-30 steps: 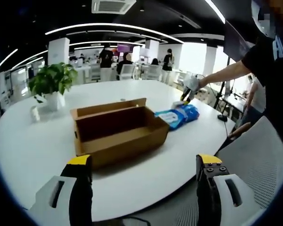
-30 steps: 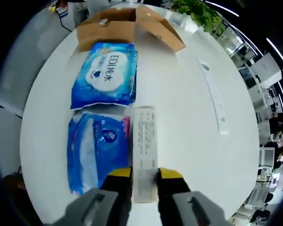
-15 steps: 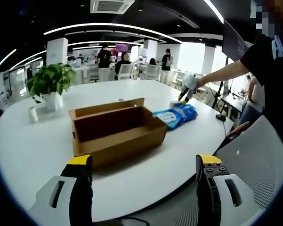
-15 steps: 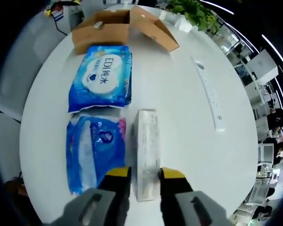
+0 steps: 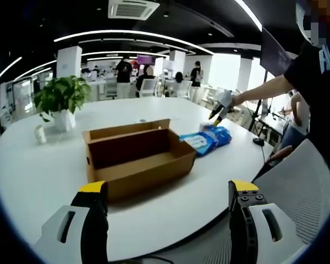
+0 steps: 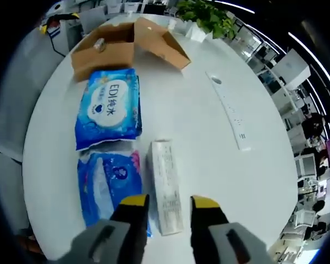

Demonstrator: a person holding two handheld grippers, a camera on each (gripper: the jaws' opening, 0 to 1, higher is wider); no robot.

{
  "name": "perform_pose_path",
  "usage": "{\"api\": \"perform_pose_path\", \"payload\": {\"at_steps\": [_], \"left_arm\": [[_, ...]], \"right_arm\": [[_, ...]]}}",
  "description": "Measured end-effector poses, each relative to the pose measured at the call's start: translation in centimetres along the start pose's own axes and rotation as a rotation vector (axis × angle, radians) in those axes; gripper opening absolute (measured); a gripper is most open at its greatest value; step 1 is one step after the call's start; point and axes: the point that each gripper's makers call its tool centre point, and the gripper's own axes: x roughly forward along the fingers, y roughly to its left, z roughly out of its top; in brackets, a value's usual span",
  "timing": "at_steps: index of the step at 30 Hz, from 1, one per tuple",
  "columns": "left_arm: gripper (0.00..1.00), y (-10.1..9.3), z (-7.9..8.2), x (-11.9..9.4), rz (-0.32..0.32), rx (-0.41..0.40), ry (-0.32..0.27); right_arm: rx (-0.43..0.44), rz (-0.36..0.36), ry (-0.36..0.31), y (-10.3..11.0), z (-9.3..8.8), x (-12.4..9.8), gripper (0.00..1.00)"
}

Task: Operate the shoe box by opening the lid, removing the specified soft item, and placing it in the target area until the item is outside and the box remains undamaged.

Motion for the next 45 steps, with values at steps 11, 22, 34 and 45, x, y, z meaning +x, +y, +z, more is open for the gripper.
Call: {"api": "perform_pose_path", "payload": {"at_steps": [11,22,34,45], "left_arm": [[0.94,-0.3,0.4,0.0,-0.014,0.012,-0.022],[0.95,-0.4,0.6,-0.2,-0.018,0.002,-0.035],[1.0,-0.1,0.6,-0.3,-0.006,-0.024,-0.05],[1.0,-0.5,0.7,-0.2,-0.024,-0.019,-0.054]], "right_arm": [[0.049,-0.027,-0.053,1.3,1.1,-2.5,0.37],[0.143,-0.06,-0.133,2.7,3.0,-4.8,0.45],[0.221,-0.051,-0.158,6.6,3.3,-5.7,0.58],[0.313,-0.105,-0.192,9.9,4.0,-7.4,0.74]]}}
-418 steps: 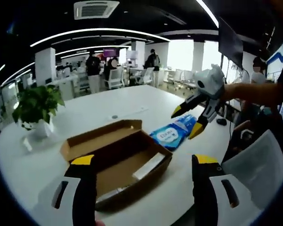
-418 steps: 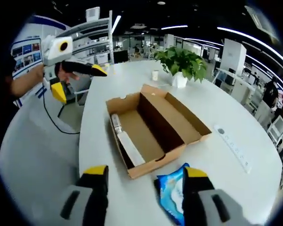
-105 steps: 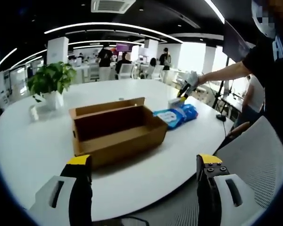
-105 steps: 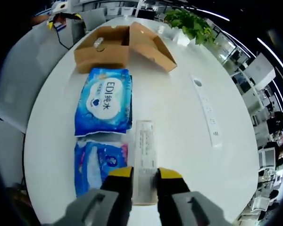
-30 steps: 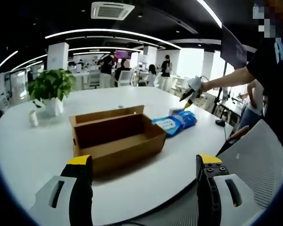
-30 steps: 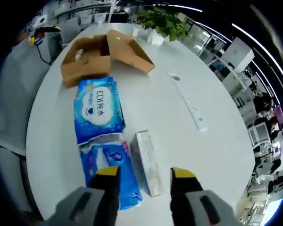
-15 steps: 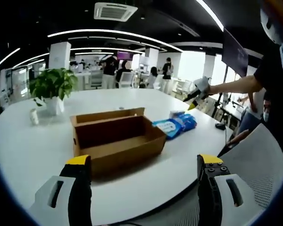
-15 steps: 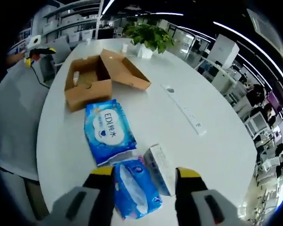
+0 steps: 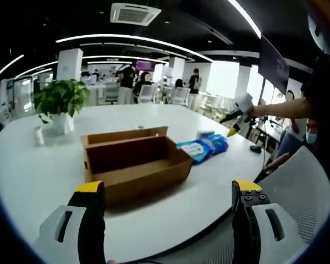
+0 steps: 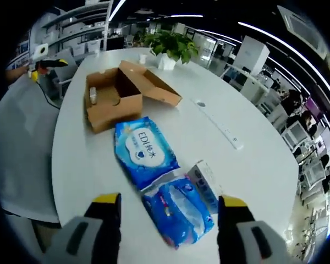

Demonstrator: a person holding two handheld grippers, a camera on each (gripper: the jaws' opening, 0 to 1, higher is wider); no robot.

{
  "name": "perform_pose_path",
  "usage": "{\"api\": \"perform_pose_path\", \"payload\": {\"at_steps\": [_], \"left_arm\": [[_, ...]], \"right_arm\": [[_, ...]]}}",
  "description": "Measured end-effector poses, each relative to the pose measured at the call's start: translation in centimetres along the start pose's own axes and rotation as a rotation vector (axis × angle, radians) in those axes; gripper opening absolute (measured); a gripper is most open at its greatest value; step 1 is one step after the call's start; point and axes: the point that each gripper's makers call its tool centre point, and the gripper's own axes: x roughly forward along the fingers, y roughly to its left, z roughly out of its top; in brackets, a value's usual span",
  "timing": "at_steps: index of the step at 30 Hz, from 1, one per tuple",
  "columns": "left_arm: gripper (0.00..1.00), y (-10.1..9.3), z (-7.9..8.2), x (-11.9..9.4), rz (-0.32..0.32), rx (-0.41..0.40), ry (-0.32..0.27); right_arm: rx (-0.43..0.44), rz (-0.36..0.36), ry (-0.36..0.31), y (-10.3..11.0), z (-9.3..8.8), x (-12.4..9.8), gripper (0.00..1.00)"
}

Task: Operate the shoe box by opening the lid, removing the specified soft item, and placing it in the target area until the item is outside and the box remains undamaged.

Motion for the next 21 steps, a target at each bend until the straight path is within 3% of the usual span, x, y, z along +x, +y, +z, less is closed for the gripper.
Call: {"api": "perform_pose_path", "payload": {"at_steps": [21], "left_arm": [[0.96,-0.4,0.0,-0.1,-0.019,0.031,0.008]], "right_arm": [[0.218,-0.143,-0.13,5.4,2.3,-3.4,0.96]]}}
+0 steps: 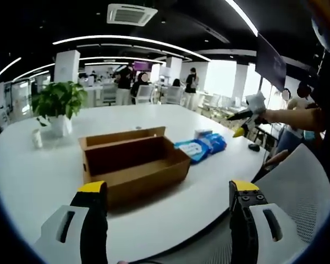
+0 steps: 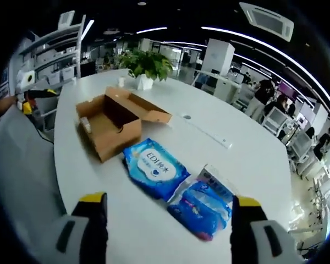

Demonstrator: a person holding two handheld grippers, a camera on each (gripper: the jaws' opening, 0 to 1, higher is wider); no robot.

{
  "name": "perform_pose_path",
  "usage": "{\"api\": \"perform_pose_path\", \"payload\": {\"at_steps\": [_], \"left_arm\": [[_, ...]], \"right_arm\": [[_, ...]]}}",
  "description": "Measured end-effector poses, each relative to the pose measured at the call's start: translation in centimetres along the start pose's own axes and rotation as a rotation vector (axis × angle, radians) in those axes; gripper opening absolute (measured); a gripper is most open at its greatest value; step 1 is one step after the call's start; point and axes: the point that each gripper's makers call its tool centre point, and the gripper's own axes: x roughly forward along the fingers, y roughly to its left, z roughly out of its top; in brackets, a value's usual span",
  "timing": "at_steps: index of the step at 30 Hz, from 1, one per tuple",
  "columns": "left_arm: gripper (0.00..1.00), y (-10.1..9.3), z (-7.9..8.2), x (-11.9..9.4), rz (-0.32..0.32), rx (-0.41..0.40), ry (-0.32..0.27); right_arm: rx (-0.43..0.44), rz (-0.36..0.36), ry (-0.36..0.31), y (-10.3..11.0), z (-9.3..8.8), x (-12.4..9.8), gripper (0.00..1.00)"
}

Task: Operate the shoe box by opening the lid, removing the specified soft item, and placing it in the target area until the item is outside and the box remains undamaged.

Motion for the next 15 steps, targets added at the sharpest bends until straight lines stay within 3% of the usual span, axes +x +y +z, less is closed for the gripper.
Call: {"api": "perform_pose_path", "payload": {"at_steps": [15], "left_arm": [[0.96,-0.5,0.7,0.3,-0.083,0.062,0.02]], "right_arm": [[0.06,-0.031,-0.026,4.9,-0.1,-2.2,0.99]]}}
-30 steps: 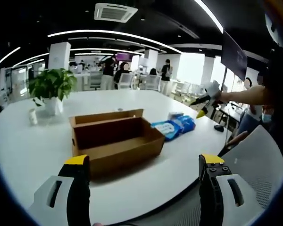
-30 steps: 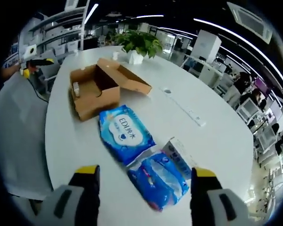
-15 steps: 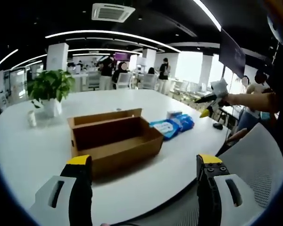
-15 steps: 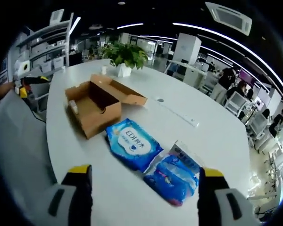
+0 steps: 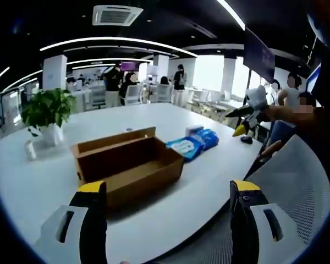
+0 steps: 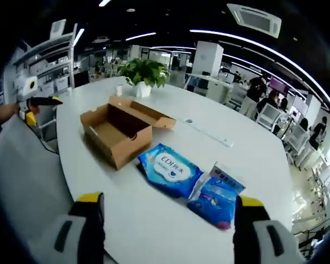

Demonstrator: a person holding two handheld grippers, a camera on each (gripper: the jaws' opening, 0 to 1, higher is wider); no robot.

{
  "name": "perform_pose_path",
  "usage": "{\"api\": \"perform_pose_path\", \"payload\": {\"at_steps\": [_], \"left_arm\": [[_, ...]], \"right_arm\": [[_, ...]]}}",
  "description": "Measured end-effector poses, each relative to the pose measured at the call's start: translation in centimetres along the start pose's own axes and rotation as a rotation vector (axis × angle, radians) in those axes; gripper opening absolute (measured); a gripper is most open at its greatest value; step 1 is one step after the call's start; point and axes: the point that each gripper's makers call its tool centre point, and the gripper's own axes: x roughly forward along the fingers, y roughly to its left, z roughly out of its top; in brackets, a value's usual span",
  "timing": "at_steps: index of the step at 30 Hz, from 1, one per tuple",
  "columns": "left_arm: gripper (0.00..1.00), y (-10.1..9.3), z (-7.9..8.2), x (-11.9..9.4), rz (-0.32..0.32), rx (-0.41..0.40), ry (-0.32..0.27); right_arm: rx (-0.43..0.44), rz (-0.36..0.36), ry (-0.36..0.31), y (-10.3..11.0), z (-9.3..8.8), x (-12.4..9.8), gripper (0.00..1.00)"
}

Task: Operate the shoe box by opening the lid, removing the specified soft item, and placing it in the target area until the item is outside and the box remains undamaged.

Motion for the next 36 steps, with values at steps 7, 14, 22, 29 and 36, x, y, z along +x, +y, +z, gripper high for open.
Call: {"api": "perform_pose_path", "payload": {"at_steps": [7,14,22,29,36], "left_arm": [[0.93,0.1,0.2,0.3,-0.059,-0.032,0.007],[0.89,0.8,0.8,0.7,-0.075,-0.053,0.002],[0.87,2.4,0.6,1.4,-0.077,-0.01,0.061],[0.82,4.2,0.4,2.2,-0.081,0.044,0.134],[0.78,5.8,1.1,3.3,-0.09,0.119,0.182]], "right_arm": [[0.031,-0.012,-0.025,2.0,0.3,-1.2,0.99],[0.046,-0.021,-0.034,4.1,0.4,-2.1,0.99],[0.055,-0.033,-0.022,5.0,0.5,-2.7,0.99],[0.091,-0.008,-0.071,6.7,0.5,-3.6,0.99],[0.095,-0.015,-0.092,7.9,0.3,-4.3,0.99]]}}
